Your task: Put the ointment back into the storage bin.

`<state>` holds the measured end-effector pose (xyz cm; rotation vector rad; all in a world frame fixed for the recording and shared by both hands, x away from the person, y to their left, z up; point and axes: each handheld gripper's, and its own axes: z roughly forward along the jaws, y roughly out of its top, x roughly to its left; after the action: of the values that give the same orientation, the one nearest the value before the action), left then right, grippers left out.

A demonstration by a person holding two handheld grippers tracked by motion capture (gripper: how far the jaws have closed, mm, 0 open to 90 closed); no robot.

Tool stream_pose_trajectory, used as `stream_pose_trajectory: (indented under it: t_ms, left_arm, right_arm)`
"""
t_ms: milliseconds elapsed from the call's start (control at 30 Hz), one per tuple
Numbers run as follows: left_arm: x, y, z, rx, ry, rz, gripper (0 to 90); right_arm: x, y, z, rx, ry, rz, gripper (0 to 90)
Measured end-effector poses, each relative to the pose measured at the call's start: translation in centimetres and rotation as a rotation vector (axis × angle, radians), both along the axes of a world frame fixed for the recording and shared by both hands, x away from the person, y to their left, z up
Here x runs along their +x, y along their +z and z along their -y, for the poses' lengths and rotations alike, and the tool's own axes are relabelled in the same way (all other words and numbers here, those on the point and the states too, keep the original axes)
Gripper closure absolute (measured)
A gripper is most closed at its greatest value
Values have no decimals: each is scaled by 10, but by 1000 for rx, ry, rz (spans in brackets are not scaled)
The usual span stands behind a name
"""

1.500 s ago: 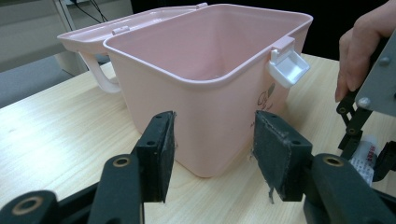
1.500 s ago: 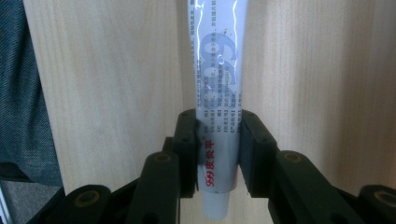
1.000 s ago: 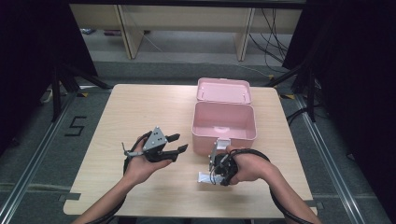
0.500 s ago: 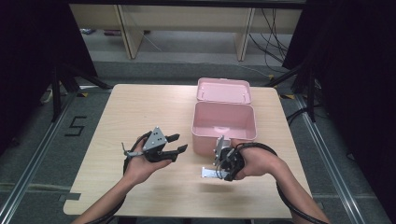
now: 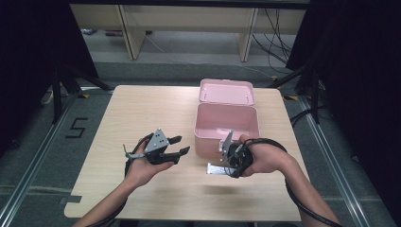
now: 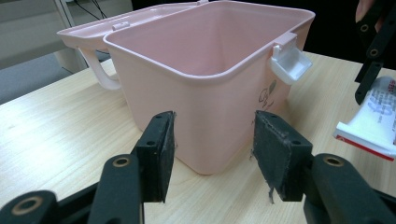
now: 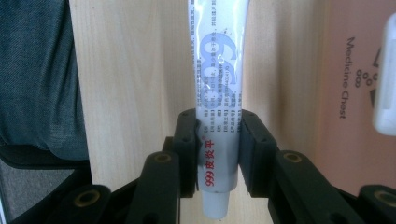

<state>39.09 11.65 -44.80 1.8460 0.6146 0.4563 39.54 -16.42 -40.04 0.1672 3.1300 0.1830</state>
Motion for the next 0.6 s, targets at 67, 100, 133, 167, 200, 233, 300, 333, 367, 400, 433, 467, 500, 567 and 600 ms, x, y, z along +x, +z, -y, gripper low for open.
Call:
stream_pose_trajectory:
  t_ms: [67, 100, 133, 167, 200, 233, 300, 333, 367, 400, 433, 467, 500, 567, 600]
  left_arm:
    - [-1, 0, 0, 9, 5, -3, 485]
    - [-1, 0, 1, 8, 4, -4, 485]
    - [-1, 0, 1, 8, 3, -4, 485]
    - [-1, 0, 1, 8, 2, -4, 485]
    - [-1, 0, 1, 8, 2, -5, 485]
    - [-1, 0, 1, 8, 2, -4, 485]
    - [-1, 0, 1, 8, 1, -4, 484]
    - [-1, 0, 1, 9, 0, -2, 485]
    - [-1, 0, 1, 9, -1, -2, 485]
    - [-1, 0, 1, 10, -2, -1, 485]
    - [-1, 0, 2, 9, -1, -1, 484]
    - [-1, 0, 2, 8, -1, -1, 484]
    - [-1, 0, 2, 8, -2, -1, 484]
    - [-1, 0, 2, 6, 1, -3, 485]
    - [-1, 0, 2, 7, 0, -3, 486]
  right_arm:
    - [3, 1, 1, 13, 17, 6, 720]
    - [2, 3, 2, 8, 3, -4, 720]
    - [2, 4, 2, 4, -5, 1, 719]
    - [2, 6, 3, 2, -18, 4, 720]
    - [5, 6, 3, 12, 23, 16, 720]
    - [4, 8, 4, 2, -13, 6, 720]
    - [7, 9, 5, 11, 17, 15, 720]
    - [7, 10, 5, 4, 8, 16, 720]
    - [6, 13, 5, -3, -14, 15, 720]
    - [8, 13, 6, 5, 3, 20, 720]
    - [8, 15, 6, -2, -11, 14, 720]
    - [9, 16, 7, 1, -6, 14, 720]
    - [11, 18, 7, 7, 11, 28, 720]
    - [12, 20, 9, 10, 8, 30, 720]
    - [12, 21, 8, 9, 8, 33, 720]
